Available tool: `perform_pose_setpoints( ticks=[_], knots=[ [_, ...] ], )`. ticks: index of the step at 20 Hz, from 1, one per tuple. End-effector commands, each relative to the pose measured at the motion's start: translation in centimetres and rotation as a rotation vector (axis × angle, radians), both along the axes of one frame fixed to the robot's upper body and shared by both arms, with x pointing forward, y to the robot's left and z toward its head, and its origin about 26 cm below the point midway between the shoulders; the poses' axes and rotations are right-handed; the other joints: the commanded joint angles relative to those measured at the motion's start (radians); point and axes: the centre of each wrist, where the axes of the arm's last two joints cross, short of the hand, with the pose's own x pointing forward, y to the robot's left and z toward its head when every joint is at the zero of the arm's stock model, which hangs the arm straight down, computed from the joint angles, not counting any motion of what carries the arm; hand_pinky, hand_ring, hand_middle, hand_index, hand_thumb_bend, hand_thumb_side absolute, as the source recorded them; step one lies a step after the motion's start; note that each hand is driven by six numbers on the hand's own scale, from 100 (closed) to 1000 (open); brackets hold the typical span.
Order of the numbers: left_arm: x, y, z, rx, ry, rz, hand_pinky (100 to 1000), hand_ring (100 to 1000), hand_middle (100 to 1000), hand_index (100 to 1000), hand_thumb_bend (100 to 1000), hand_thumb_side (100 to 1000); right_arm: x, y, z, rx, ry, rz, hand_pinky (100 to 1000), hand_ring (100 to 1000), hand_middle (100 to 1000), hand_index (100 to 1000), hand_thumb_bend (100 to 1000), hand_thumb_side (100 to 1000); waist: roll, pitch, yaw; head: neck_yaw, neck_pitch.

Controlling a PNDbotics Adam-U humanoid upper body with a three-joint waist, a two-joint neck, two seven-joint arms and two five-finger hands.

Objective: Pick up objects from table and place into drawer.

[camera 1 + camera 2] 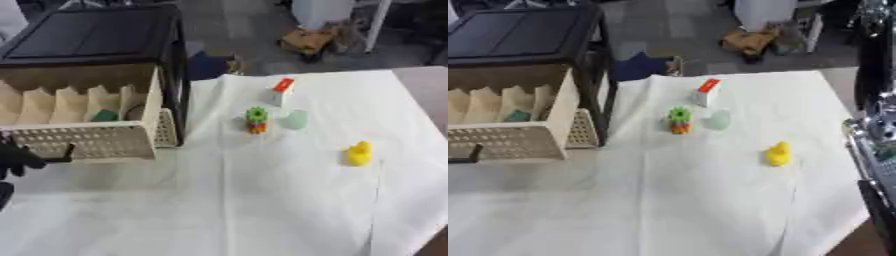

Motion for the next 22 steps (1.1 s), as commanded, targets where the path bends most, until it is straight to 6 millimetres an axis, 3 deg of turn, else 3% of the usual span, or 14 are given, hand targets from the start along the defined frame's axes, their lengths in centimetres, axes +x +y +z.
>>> perform_pose_setpoints(
  ticks=[1,13,22],
  knots=[
    [-0.5,0.0,0.1,0.155,0.042,0.028,331,469,488,741,100,1000,-0.4,0.0,1.1,0.0,-0.035,0.003,637,611,608,833,124,1000,-0.004,-0.014,0.0,0.007,-0.015],
    [-0.9,-0.8,-2.3,0.323,0.282,0.102,393,528,538,840,100,1000,-0.4,0.0,1.1,0.014,-0.029,0.019,635,605,602,833,128,1000,-0.01,-0.009,-0.006,0.032,-0.007],
    [-0.6,-1.0,-1.9,0.346,0.413,0.125,407,537,554,889,100,1000,-0.4,-0.2,0.9,0.019,-0.023,0.011,634,600,599,833,141,1000,-0.013,0.0,-0.01,0.049,0.018]
  ],
)
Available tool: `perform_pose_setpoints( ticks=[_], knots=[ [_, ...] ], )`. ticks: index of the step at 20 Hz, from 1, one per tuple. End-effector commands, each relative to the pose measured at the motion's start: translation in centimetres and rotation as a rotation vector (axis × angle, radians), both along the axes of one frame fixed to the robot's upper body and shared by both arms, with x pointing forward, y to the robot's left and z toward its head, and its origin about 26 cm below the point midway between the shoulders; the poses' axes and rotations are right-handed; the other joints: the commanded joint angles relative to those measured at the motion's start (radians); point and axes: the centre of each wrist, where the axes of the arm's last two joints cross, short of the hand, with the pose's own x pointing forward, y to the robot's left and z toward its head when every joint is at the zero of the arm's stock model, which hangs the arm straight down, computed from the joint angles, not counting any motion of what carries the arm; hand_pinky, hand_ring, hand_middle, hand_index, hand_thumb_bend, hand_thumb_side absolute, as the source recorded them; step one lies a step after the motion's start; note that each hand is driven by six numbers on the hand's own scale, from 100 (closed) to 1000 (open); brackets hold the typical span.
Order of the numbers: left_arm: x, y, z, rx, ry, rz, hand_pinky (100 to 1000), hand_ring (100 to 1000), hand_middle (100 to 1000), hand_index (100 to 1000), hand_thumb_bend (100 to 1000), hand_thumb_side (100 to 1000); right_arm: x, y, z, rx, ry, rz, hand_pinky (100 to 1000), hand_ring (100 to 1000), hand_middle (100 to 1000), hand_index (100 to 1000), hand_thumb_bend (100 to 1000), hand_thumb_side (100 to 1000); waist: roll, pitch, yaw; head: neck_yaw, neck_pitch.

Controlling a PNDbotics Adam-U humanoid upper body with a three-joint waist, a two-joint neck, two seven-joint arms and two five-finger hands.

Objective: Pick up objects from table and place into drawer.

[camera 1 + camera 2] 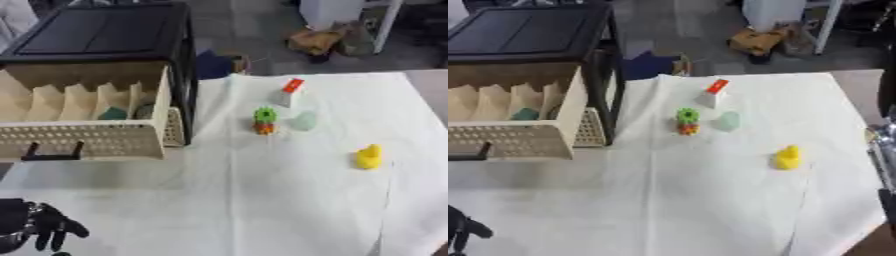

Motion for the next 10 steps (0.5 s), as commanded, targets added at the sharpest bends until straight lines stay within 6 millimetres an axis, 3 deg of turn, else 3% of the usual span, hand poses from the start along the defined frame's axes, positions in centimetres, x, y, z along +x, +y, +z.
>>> perform_pose_setpoints(
  ticks=[1,3,10],
  knots=[
    [0.06,0.12,1.42,0.021,0.005,0.003,410,537,556,889,100,1000,-0.42,-0.14,0.83,-0.006,-0.027,-0.002,633,600,598,836,142,1000,-0.001,-0.011,-0.002,0.006,0.01],
    [0.12,0.09,1.61,0.024,0.018,0.006,377,499,544,886,100,1000,-0.41,-0.12,0.82,-0.002,-0.025,0.0,632,599,597,839,143,1000,-0.002,-0.009,-0.003,0.007,0.01],
    [0.34,-0.24,2.21,0.021,0.036,0.022,397,532,565,888,100,1000,-0.41,-0.15,0.8,0.006,-0.021,0.003,633,596,596,839,152,1000,-0.004,0.0,-0.009,0.015,0.007]
  ],
)
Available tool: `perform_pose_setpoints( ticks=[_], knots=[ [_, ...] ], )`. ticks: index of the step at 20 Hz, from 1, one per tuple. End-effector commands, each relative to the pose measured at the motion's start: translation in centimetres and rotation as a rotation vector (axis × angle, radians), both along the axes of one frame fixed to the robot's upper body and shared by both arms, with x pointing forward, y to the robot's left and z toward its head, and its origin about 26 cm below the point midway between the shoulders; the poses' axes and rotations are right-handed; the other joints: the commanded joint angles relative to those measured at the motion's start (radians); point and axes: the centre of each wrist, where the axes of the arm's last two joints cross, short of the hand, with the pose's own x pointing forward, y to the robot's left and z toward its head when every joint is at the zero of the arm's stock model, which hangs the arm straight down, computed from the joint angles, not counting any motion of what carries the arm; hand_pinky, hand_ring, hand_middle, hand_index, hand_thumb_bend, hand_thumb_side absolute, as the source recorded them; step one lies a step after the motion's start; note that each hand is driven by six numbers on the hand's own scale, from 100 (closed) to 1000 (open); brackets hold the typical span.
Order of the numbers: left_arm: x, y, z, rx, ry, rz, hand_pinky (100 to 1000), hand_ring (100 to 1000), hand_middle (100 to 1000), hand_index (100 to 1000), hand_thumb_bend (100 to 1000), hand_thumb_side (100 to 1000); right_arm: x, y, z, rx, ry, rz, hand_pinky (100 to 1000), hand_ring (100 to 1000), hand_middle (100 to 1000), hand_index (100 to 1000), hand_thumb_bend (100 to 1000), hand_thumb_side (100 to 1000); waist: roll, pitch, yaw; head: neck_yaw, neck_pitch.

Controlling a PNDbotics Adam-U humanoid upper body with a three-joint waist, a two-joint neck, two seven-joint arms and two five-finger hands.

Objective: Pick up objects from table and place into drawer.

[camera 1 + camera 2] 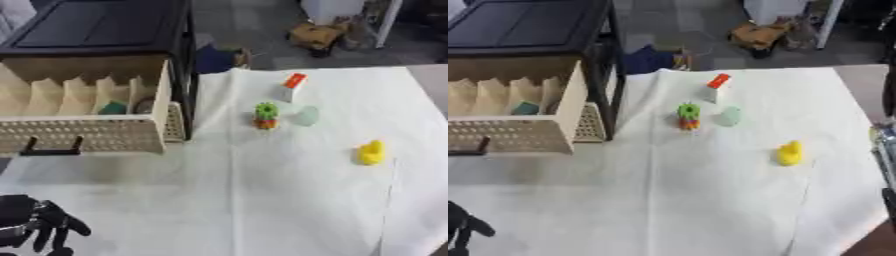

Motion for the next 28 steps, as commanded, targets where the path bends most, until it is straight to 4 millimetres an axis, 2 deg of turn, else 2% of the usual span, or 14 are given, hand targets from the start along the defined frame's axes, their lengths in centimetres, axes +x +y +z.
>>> perform_pose_setpoints(
  ticks=[1,14,19,28],
  knots=[
    [0.0,0.0,1.3,0.004,-0.022,0.006,401,538,570,890,100,1000,-0.4,-0.2,0.9,-0.004,-0.031,-0.001,633,596,596,839,153,1000,-0.003,-0.01,-0.003,0.007,0.004],
    [0.4,-0.6,2.7,-0.019,-0.051,0.047,403,549,573,895,100,1000,-0.5,-0.4,0.9,-0.002,-0.024,-0.008,631,590,593,838,166,1000,-0.002,0.008,-0.015,0.028,-0.018],
    [0.5,-0.5,3.1,-0.032,-0.062,0.074,403,550,570,895,100,1000,-0.5,-0.4,0.9,0.0,-0.023,-0.009,632,590,593,838,164,1000,-0.001,0.011,-0.015,0.05,-0.028],
    [0.5,-0.3,3.7,-0.059,-0.085,0.114,408,557,576,898,100,1000,-0.4,-0.2,1.3,0.002,-0.028,-0.005,636,591,589,839,159,1000,-0.003,0.014,-0.017,0.062,-0.044]
  ],
)
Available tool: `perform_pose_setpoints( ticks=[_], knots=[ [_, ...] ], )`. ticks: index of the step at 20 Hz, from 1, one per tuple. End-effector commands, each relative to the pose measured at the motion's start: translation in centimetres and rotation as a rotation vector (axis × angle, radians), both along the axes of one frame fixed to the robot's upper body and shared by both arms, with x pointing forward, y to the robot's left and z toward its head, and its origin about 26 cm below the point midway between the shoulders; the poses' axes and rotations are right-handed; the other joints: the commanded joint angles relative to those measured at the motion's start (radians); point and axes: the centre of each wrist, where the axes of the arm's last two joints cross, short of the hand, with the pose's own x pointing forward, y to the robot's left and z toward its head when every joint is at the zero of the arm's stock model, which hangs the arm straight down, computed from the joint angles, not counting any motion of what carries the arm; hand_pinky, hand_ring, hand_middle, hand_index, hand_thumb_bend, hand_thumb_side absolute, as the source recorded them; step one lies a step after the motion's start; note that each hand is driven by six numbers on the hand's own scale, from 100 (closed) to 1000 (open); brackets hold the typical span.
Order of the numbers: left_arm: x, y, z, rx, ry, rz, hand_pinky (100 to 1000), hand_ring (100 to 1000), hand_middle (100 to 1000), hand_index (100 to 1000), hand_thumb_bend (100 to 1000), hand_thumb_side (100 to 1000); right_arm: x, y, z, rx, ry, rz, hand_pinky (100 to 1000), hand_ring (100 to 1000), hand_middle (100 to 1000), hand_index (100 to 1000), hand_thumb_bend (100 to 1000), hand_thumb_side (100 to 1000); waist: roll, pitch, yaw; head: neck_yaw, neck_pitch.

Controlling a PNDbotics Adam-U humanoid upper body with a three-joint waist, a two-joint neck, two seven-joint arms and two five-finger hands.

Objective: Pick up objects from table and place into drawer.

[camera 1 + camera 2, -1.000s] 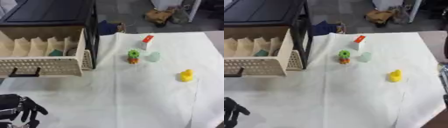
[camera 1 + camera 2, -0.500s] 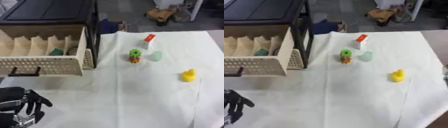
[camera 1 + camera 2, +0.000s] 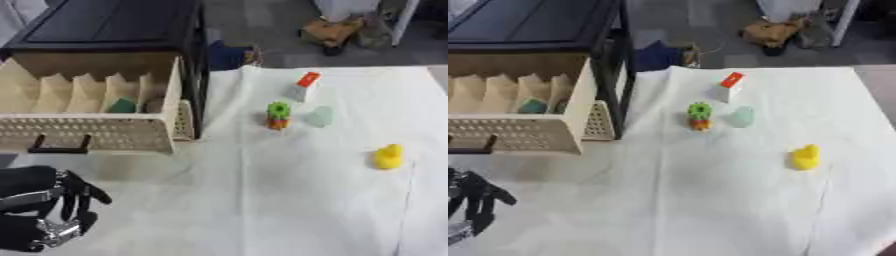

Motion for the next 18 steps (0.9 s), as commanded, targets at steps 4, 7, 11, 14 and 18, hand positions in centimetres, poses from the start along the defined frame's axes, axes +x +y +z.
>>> perform_pose_setpoints(
  ticks=[4,7,11,14,18],
  knots=[
    [-0.1,0.3,1.4,-0.01,-0.041,0.036,415,569,584,905,100,1000,-0.4,0.0,1.0,-0.006,-0.035,0.001,636,591,588,839,158,1000,-0.002,-0.014,-0.001,0.004,-0.021],
    [-0.1,0.4,1.8,-0.01,-0.056,0.057,418,578,585,905,100,1000,-0.4,0.0,1.0,-0.005,-0.034,0.002,636,591,587,840,158,1000,-0.003,-0.014,-0.002,0.003,-0.025],
    [0.0,0.4,2.5,-0.003,-0.101,0.076,424,591,586,908,100,1000,-0.4,0.0,0.9,-0.005,-0.03,0.002,636,590,586,840,159,1000,-0.002,-0.012,-0.004,0.004,-0.027],
    [0.0,0.3,2.7,0.015,-0.135,0.085,422,590,583,904,100,1000,-0.4,-0.1,0.9,-0.002,-0.028,-0.002,636,590,585,840,158,1000,-0.002,-0.012,-0.005,0.004,-0.029],
    [0.0,0.2,2.8,0.04,-0.152,0.099,427,600,588,906,100,1000,-0.4,-0.2,0.9,-0.001,-0.026,-0.006,636,589,584,839,160,1000,-0.002,-0.011,-0.008,0.003,-0.03]
  ],
)
